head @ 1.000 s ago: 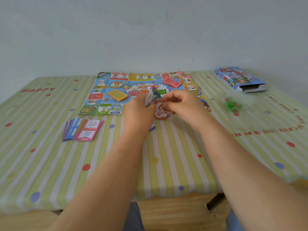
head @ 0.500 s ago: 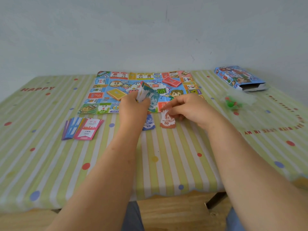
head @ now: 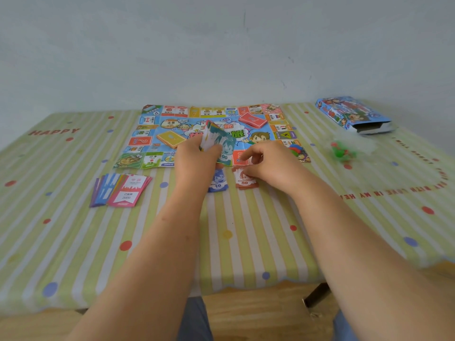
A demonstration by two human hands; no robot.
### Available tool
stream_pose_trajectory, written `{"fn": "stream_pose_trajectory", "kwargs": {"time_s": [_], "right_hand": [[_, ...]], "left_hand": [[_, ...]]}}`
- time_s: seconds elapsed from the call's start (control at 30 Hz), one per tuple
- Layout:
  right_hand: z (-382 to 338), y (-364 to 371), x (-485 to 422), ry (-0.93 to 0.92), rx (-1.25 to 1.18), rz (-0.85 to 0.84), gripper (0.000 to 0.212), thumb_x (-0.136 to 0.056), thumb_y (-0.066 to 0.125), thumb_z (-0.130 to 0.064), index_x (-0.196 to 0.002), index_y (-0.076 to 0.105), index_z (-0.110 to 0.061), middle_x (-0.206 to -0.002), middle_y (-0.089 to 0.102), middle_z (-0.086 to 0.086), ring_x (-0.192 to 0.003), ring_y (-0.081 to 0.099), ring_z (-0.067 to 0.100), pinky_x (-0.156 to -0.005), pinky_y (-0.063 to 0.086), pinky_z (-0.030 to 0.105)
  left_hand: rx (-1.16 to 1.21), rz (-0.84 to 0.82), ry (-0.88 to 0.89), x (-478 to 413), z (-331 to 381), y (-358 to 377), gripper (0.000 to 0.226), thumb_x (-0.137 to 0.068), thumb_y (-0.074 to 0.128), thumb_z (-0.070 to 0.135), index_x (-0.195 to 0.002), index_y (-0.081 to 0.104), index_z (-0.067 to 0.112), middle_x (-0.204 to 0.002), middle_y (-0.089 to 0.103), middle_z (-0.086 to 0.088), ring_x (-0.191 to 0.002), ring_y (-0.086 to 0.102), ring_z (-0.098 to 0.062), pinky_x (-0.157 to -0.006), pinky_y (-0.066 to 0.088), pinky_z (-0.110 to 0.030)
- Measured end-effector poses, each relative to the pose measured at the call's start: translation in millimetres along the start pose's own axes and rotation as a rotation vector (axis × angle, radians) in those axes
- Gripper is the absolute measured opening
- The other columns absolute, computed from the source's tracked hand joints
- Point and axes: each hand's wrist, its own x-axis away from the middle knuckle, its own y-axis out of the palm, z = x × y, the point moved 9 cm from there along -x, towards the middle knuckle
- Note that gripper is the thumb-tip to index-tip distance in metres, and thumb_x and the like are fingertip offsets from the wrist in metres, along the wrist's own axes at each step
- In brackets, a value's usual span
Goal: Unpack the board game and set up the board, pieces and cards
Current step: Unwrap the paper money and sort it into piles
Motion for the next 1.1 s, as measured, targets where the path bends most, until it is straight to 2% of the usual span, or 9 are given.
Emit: {"fn": "stream_pose_trajectory", "kwargs": {"time_s": [0.17,0.33,0.5,0.57,0.67,0.7,0.83,0.97,1.1], "right_hand": [[5,-13,-1,0.036,-0.202,0.089,0.015,-0.084,0.067,-0.011,-0.091,0.069,-0.024,-0.076,0.062,-0.006,-0.063,0.057,0.003,-0.059,0.039,0.02],[21,-29,1,0.121,-0.467,0.194,0.01,-0.087,0.064,-0.012,-0.086,0.069,-0.021,-0.083,0.067,0.0,-0.063,0.06,0.01,-0.059,0.045,0.023],[25,-39,6,0.098,-0.628,0.156,0.008,-0.089,0.067,-0.015,-0.095,0.071,-0.012,-0.075,0.066,0.002,-0.059,0.059,0.012,-0.061,0.051,0.026],[26,-40,9,0.084,-0.681,0.136,0.008,-0.089,0.068,-0.016,-0.095,0.071,-0.012,-0.076,0.067,0.002,-0.061,0.059,0.012,-0.06,0.051,0.024],[28,-38,12,0.057,-0.717,0.111,0.01,-0.085,0.071,-0.014,-0.096,0.071,-0.015,-0.075,0.069,0.0,-0.059,0.06,0.011,-0.057,0.049,0.022],[29,-37,13,0.055,-0.72,0.103,0.013,-0.084,0.072,-0.013,-0.097,0.07,-0.015,-0.073,0.068,0.0,-0.058,0.059,0.01,-0.056,0.048,0.021],[32,-38,13,0.061,-0.722,0.114,0.019,-0.081,0.073,-0.005,-0.098,0.068,-0.011,-0.066,0.065,0.001,-0.05,0.056,0.006,-0.047,0.042,0.018],[40,-41,12,0.088,-0.705,0.155,0.022,-0.08,0.074,-0.004,-0.101,0.068,-0.005,-0.07,0.065,0.006,-0.051,0.055,0.008,-0.047,0.042,0.018],[42,-41,11,0.091,-0.686,0.154,0.021,-0.079,0.075,-0.005,-0.098,0.068,-0.009,-0.071,0.066,0.005,-0.052,0.055,0.008,-0.047,0.042,0.019]], "left_hand": [[0.088,-0.038,-0.028,-1,-4,4,0.011,-0.089,0.064,0.019,-0.079,0.061,0.023,-0.085,0.072,-0.006,-0.054,0.068,-0.007,-0.063,0.058,-0.033],[0.234,-0.135,-0.111,-1,-10,13,0.007,-0.088,0.067,0.015,-0.083,0.064,0.019,-0.082,0.072,-0.001,-0.059,0.071,-0.012,-0.071,0.06,-0.032],[0.324,-0.249,-0.13,8,-4,26,0.004,-0.087,0.068,0.009,-0.088,0.067,0.012,-0.079,0.074,0.001,-0.062,0.072,-0.015,-0.061,0.058,-0.021],[0.338,-0.298,-0.142,13,-2,35,0.009,-0.086,0.068,0.008,-0.095,0.067,0.008,-0.082,0.074,-0.005,-0.065,0.073,-0.018,-0.067,0.06,-0.026],[0.305,-0.362,-0.142,20,2,47,0.016,-0.085,0.07,0.013,-0.1,0.069,0.011,-0.087,0.076,-0.007,-0.078,0.073,-0.027,-0.09,0.051,-0.05],[0.305,-0.369,-0.142,21,2,50,0.017,-0.085,0.07,0.012,-0.101,0.07,0.011,-0.087,0.076,-0.006,-0.079,0.073,-0.027,-0.09,0.054,-0.049],[0.334,-0.41,-0.147,26,6,62,0.015,-0.084,0.07,0.008,-0.099,0.071,0.009,-0.085,0.076,-0.006,-0.073,0.073,-0.02,-0.064,0.06,-0.024],[0.356,-0.468,-0.156,31,9,71,0.009,-0.086,0.069,0.015,-0.094,0.071,0.014,-0.089,0.076,-0.006,-0.08,0.073,-0.023,-0.074,0.06,-0.029],[0.406,-0.506,-0.233,33,6,76,0.014,-0.095,0.056,0.021,-0.094,0.069,0.016,-0.091,0.076,-0.005,-0.079,0.073,-0.024,-0.075,0.058,-0.034]]}}
